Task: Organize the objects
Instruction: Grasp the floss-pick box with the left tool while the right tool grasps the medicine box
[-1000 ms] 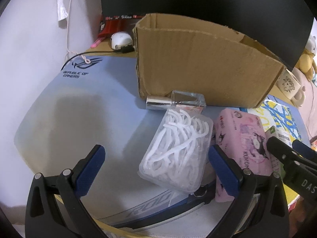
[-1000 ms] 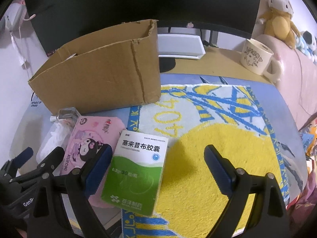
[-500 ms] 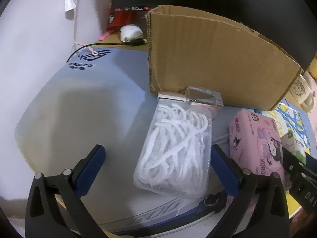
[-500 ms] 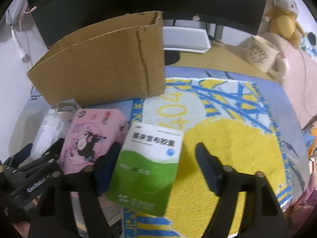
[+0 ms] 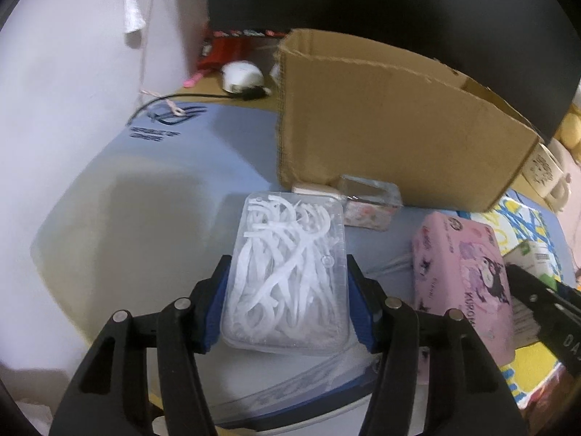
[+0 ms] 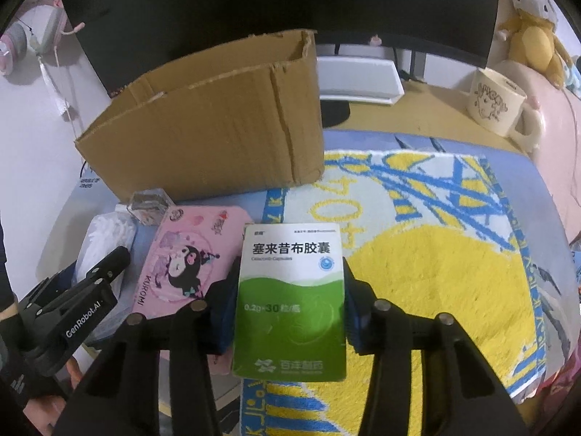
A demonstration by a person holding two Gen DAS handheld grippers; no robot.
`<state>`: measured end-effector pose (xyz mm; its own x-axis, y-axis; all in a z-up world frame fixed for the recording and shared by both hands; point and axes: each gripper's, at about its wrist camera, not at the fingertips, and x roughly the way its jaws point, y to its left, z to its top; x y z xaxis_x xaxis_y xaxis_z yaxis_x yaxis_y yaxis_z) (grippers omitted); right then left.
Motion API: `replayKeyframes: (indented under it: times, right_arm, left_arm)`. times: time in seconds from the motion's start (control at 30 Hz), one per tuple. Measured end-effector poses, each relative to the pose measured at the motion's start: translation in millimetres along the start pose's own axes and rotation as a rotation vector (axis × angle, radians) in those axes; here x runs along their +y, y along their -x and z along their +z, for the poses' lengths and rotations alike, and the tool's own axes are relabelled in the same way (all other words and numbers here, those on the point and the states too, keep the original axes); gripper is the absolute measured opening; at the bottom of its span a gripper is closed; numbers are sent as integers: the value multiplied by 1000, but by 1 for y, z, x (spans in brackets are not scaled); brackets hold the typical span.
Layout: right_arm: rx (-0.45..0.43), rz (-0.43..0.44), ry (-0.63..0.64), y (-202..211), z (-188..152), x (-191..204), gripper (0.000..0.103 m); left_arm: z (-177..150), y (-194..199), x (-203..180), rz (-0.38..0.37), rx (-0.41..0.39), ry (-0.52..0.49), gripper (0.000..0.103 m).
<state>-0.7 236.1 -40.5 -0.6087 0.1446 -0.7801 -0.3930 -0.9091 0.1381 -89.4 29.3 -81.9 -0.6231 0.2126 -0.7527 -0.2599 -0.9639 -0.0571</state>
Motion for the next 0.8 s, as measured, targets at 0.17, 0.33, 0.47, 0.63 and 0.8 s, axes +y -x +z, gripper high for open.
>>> replayKeyframes:
  times: [0.17,0.33,0.47,0.63,0.8]
  right_arm:
    - [-21,26,3,6,6,2,50]
    - [-47,29,16,12,18,4,50]
    - [-73,32,26,20,27,4,50]
    - [-97,43,8,29,35,-1,50]
    - [-127,44,-5,43,45,-4,50]
  left_arm:
    - [3,10,8,1,-40,9,57]
    - [9,25,15,-1,-88,46,57]
    - [10,37,13,8,-123,46,57]
    - [18,48,13,4,-159,57,57]
    - [26,56,10,2,-186,72,57]
